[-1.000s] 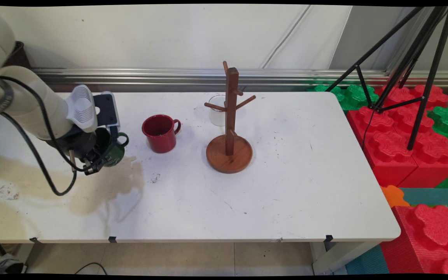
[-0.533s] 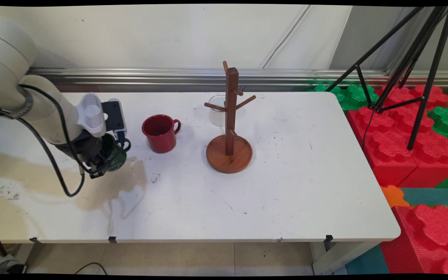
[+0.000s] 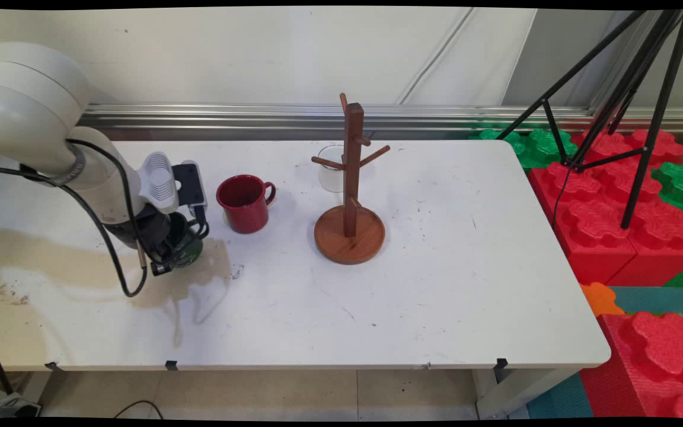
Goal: Place the picked object on the table
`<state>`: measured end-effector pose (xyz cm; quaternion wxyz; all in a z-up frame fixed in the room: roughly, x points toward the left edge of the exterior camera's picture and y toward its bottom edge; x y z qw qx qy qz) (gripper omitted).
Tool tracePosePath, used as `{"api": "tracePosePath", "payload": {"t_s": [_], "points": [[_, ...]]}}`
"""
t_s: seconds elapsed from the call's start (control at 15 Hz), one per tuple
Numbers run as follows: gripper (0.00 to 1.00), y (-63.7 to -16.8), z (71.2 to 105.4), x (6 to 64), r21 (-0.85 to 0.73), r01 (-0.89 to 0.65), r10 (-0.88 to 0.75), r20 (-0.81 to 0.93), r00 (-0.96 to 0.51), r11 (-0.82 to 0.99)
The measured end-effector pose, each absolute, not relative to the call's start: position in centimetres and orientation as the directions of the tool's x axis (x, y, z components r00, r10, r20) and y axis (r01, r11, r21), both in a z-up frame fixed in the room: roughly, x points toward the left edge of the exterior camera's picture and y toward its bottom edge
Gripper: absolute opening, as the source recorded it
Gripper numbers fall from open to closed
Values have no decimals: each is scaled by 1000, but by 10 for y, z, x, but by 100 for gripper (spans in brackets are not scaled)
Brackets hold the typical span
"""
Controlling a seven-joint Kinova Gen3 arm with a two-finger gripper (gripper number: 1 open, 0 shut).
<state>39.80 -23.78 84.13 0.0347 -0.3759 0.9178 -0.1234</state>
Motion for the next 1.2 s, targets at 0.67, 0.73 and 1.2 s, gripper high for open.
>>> {"api": "tracePosePath", "payload": {"t_s": [0.67, 0.73, 1.2], "points": [[0, -252, 819, 398, -213, -674, -687, 17, -727, 708], [100, -253, 817, 397, -211, -670, -683, 17, -730, 712], [100, -253, 816, 395, -219, -638, -650, 20, -760, 739]]}}
